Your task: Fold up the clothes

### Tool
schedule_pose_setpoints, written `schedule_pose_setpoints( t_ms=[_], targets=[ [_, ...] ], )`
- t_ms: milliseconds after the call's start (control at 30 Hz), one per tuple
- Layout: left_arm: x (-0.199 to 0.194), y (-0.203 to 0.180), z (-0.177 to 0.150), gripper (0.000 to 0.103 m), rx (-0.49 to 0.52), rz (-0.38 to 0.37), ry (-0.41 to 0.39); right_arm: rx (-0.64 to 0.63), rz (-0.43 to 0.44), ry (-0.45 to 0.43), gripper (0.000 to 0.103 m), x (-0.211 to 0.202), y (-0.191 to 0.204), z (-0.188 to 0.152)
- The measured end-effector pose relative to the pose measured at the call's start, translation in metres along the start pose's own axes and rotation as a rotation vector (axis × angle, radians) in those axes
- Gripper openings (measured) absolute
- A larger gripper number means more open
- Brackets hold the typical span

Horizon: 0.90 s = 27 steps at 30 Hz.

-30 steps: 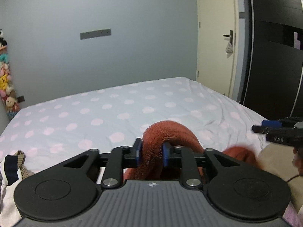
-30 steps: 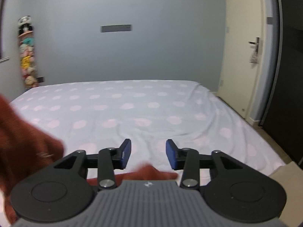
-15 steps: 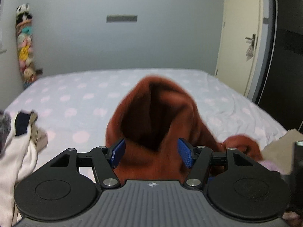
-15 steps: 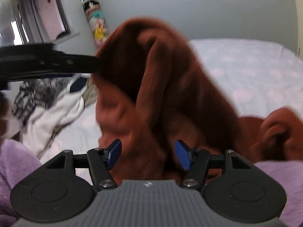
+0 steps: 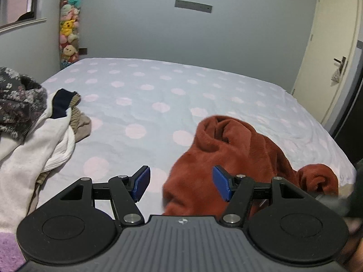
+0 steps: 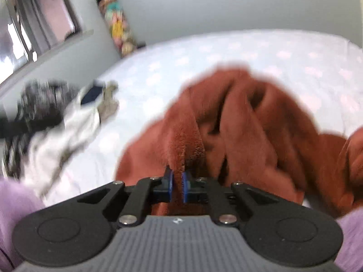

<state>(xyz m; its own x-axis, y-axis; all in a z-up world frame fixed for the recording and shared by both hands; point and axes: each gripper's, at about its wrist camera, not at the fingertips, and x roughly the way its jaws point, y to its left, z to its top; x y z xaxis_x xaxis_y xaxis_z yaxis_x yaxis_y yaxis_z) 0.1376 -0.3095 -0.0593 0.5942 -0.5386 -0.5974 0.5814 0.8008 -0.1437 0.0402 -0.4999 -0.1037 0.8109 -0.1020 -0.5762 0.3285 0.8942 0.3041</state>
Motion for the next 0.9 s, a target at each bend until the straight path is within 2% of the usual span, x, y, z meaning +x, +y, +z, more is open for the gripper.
schedule_pose_setpoints(
  t_ms=[167, 267, 400, 667, 800, 900],
  targets=[
    [0.000, 0.008, -0.006, 0.059, -0.030, -0.010, 0.008, 0.059, -0.148, -0.196, 0.008, -0.047, -0.034, 0.052],
    [0.005, 0.010, -0.011, 0.059, -0.037, -0.038, 0.034, 0.077, -0.274, -0.251, 0.008, -0.076, -0.066, 0.073],
    [0.017, 0.008, -0.018, 0.059, -0.033, -0.064, 0.094, 0.125, -0.448, -0.290, 0.008, -0.109, -0.111, 0.077],
    [0.032, -0.005, -0.017, 0.060, 0.031, -0.095, 0.144, 0.226, -0.716, -0.258, 0.008, -0.131, -0.184, 0.050],
    [0.042, -0.014, -0.006, 0.060, 0.097, -0.129, 0.171, 0.234, -0.734, -0.176, 0.008, -0.118, -0.201, 0.037],
    [0.054, -0.018, 0.004, 0.060, 0.145, -0.148, 0.189, 0.250, -0.725, -0.147, 0.010, -0.119, -0.213, 0.029]
  ],
)
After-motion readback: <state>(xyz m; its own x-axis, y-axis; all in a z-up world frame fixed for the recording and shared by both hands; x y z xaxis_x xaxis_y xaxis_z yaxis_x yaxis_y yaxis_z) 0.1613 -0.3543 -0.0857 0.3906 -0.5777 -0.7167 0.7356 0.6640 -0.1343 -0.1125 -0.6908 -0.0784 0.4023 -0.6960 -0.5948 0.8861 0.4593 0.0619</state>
